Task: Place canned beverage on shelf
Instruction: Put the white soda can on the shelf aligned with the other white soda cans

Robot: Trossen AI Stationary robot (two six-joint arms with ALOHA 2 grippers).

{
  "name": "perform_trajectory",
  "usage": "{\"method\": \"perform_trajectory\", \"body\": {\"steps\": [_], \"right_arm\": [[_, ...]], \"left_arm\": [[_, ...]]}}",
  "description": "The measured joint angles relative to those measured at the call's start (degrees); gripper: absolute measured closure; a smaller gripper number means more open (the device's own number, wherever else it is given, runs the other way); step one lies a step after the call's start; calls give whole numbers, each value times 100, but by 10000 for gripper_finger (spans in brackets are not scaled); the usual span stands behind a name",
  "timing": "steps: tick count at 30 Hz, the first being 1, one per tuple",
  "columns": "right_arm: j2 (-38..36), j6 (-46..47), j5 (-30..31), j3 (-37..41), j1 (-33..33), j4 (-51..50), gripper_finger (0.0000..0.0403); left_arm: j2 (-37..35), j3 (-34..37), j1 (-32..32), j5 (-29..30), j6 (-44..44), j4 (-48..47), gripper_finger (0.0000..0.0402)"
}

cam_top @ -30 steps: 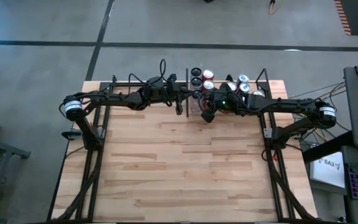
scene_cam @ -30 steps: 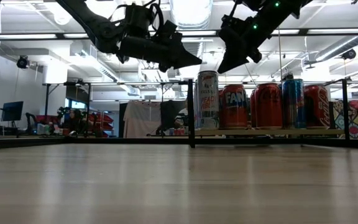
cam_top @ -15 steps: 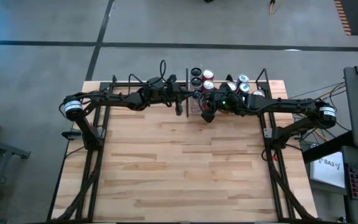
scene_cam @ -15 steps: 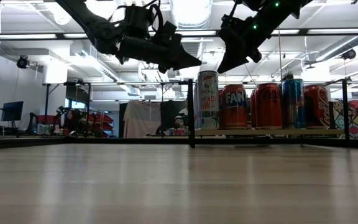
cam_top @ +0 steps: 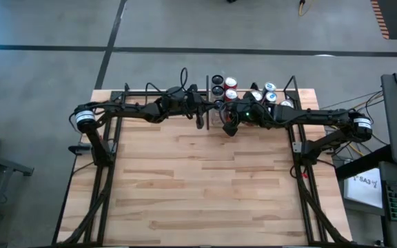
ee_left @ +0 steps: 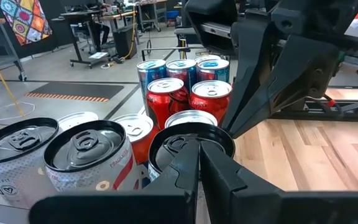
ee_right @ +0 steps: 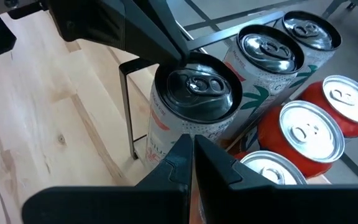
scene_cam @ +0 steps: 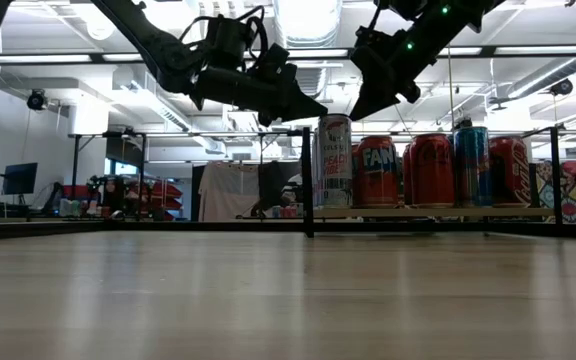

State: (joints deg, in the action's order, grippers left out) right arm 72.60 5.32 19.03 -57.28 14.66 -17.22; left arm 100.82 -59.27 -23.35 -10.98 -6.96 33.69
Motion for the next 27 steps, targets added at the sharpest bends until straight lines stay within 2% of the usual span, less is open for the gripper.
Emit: {"method": "perform_trajectory", "body": {"steps": [8,13,27], "right_arm": [[133,-234,12,4,0,319,394],[190,-198,339,7,0,292,394],[162,-180,365,7,2,300,394]], "left_arm": [[-13,-2,2,-2,219,-27,402],[-13,-7,2,-4,286,-29,402],[-63,-7,28,-7,352,19,402]]}}
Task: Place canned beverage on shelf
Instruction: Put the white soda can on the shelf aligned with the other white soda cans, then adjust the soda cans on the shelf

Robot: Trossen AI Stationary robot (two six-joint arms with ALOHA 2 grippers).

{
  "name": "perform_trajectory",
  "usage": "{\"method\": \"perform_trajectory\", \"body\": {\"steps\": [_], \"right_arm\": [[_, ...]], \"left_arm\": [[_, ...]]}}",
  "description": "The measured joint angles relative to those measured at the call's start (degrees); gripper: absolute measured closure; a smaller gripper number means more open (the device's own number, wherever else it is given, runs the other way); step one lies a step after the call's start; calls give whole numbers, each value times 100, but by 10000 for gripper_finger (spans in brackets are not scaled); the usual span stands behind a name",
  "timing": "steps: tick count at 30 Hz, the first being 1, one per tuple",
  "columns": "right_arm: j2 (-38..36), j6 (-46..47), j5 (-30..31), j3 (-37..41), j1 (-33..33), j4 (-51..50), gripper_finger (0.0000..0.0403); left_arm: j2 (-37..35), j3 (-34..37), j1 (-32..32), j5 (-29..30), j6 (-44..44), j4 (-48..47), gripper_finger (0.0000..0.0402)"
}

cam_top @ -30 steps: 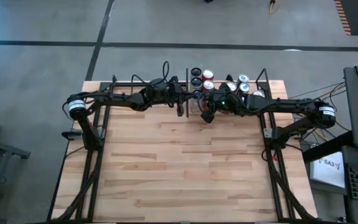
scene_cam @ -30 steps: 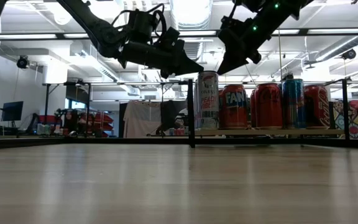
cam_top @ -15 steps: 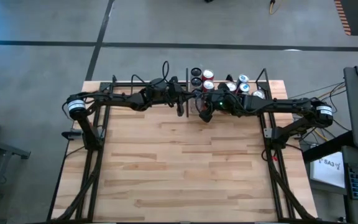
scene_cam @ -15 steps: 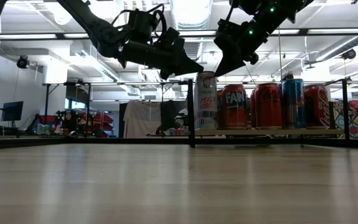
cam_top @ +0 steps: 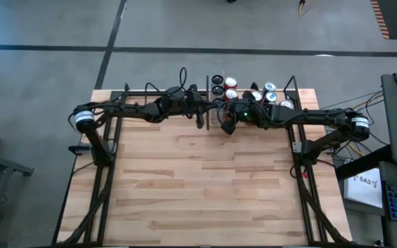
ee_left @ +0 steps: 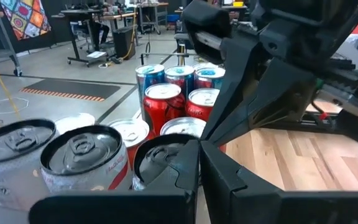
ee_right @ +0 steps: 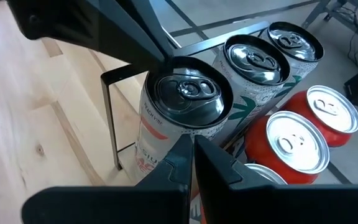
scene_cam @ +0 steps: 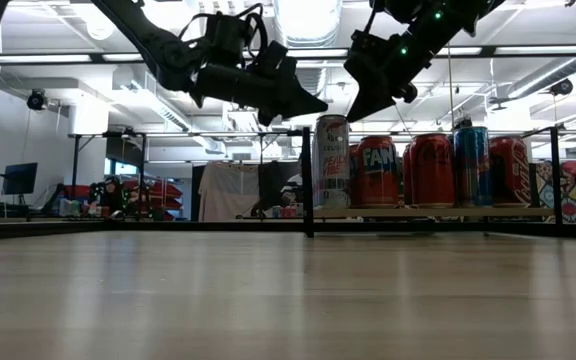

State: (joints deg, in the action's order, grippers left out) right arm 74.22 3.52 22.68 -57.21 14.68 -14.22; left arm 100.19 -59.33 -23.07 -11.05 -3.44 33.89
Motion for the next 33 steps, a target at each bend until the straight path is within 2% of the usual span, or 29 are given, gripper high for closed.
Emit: {"method": "perform_trajectory", "body": {"steps": [11,23,33], "right_arm": [[-422,-101,-47,0,-124,-48,394],[-865,-446,-201,26,-655,-35,394],[-927,978,-118,26,-446,-347,394]], "left_arm": [[-535,78,27,-14,-90,5,402],[-1840,952,243,-15,-315,-15,402],[-3463,1980,427,1,-208,4,402]]}}
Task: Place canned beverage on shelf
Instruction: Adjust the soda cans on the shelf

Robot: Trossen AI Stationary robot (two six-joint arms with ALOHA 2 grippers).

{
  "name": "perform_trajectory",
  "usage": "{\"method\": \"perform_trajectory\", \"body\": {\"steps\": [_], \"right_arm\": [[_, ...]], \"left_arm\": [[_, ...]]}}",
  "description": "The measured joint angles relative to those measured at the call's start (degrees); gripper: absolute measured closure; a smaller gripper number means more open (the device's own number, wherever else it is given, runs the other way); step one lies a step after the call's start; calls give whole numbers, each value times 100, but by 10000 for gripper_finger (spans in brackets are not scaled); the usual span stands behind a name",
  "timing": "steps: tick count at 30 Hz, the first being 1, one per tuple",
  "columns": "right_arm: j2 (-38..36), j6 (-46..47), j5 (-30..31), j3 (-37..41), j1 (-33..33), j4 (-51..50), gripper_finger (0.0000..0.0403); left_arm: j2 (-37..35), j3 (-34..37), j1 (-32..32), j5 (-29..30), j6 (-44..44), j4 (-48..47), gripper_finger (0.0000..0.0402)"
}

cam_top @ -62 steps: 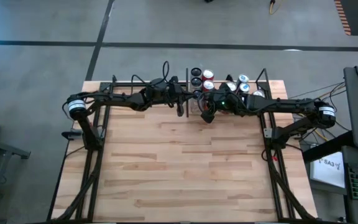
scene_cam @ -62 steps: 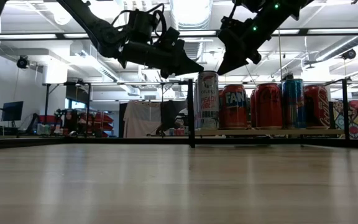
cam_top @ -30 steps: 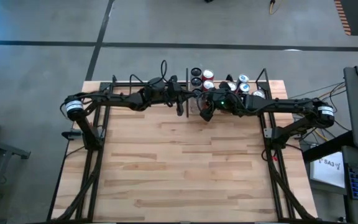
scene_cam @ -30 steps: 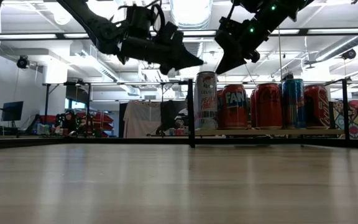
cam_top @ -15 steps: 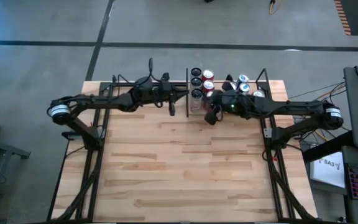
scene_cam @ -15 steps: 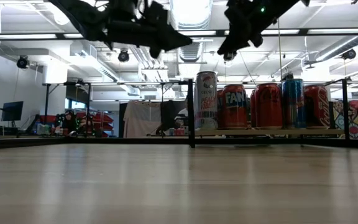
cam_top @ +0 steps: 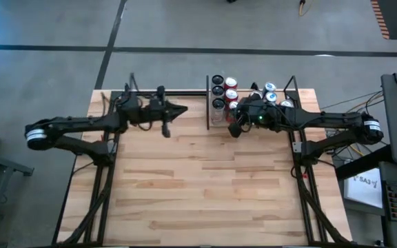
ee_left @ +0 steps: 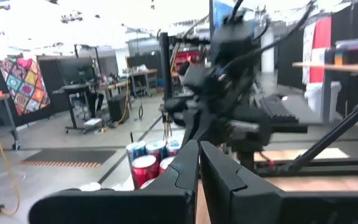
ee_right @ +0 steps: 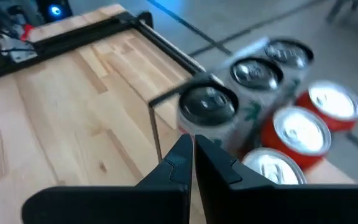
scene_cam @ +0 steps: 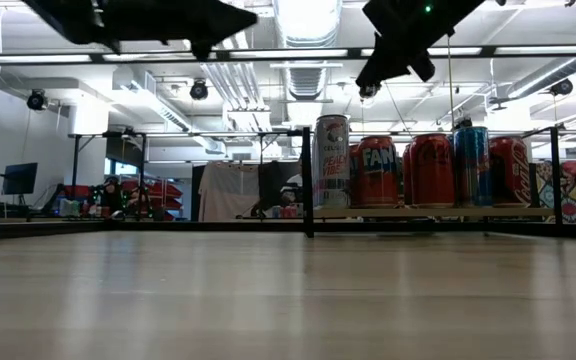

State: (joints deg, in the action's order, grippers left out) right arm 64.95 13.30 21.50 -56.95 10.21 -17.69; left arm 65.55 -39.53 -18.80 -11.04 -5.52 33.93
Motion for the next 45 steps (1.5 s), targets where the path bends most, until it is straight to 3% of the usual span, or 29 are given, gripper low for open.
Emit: {"method": "perform_trajectory", "body": {"steps": [7,16,27,45], "right_arm": [[92,966,6,-294,405,-858,394],[729,1362,2,-1257,893,-2384,394],[1330,1377,-54,-2171,1295,-3749,394],[1696,1375,-90,-2172,1345,-3928,394]], "left_arm": [[-1038,507,3,-1,152,38,402],[-1774,799,3,-1,160,100,402],[-1794,778,3,-1,160,101,402],[-1765,778,3,-1,156,116,402]]}}
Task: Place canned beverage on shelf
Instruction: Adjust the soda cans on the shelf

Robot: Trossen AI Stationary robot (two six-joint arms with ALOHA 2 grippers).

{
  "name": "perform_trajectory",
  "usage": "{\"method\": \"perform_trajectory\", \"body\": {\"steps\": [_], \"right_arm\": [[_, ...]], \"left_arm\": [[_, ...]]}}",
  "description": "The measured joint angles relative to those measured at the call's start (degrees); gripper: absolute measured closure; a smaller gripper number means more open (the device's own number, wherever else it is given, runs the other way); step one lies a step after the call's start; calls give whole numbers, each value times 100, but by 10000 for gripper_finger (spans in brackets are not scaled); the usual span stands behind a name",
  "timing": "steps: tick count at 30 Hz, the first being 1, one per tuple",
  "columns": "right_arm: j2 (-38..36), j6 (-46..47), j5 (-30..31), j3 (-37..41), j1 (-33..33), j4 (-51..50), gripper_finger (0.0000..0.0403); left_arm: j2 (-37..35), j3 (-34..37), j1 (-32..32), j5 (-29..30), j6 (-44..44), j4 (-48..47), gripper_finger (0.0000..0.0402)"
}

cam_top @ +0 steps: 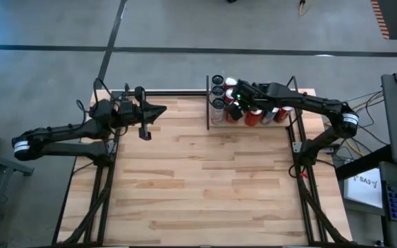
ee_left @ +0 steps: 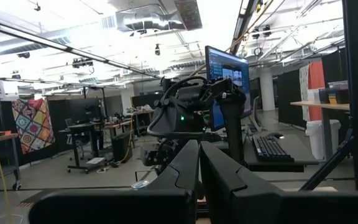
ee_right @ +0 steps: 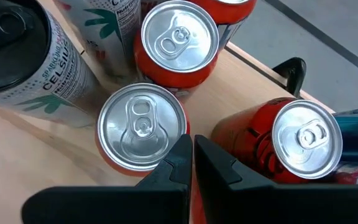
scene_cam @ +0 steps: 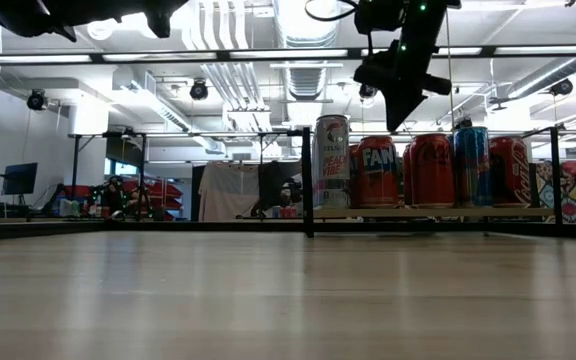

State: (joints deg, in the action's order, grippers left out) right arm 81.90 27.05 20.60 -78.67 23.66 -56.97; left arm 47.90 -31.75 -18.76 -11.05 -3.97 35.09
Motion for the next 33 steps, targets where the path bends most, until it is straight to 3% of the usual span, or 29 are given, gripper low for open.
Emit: {"method": "perform_trajectory", "body": {"steps": [33], "right_arm": [[5,192,30,299,-15,216,394]], "left_arm": [[103,-2,0,-4,46,155,402]]}}
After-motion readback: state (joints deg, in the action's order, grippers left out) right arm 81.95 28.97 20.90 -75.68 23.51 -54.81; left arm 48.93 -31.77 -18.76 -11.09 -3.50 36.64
